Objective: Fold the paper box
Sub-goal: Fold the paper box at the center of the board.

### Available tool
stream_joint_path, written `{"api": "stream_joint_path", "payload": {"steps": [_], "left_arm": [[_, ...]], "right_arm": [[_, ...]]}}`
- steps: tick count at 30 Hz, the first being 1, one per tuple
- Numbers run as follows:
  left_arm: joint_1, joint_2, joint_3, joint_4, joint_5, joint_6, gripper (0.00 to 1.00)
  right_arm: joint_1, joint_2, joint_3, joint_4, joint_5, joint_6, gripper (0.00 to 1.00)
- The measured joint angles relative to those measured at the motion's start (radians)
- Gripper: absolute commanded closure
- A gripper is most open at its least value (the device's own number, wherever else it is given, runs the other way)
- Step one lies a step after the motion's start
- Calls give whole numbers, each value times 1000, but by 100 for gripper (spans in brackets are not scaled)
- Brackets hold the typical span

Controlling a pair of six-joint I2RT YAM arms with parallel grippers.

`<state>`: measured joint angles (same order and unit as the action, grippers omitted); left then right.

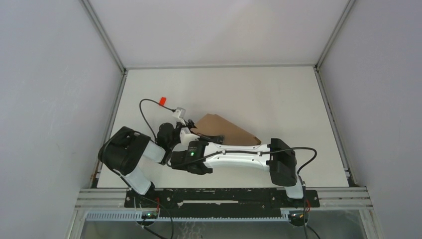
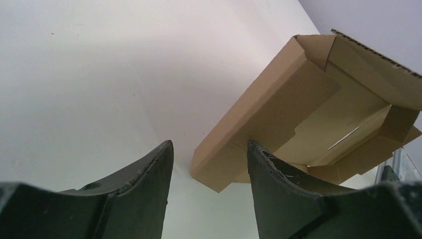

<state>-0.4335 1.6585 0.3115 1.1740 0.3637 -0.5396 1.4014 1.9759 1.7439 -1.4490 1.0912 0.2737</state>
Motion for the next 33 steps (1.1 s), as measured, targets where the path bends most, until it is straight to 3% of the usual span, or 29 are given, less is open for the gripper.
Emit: {"api": "stream_joint_path", "payload": {"steps": [19, 33], "left_arm": [[-25, 18, -3, 100, 32, -39, 32], [-41, 22, -3, 105, 32, -49, 33]], "right_arm": [[15, 37, 18, -14, 3, 32, 100], [14, 40, 18, -13, 3, 58, 100]]}}
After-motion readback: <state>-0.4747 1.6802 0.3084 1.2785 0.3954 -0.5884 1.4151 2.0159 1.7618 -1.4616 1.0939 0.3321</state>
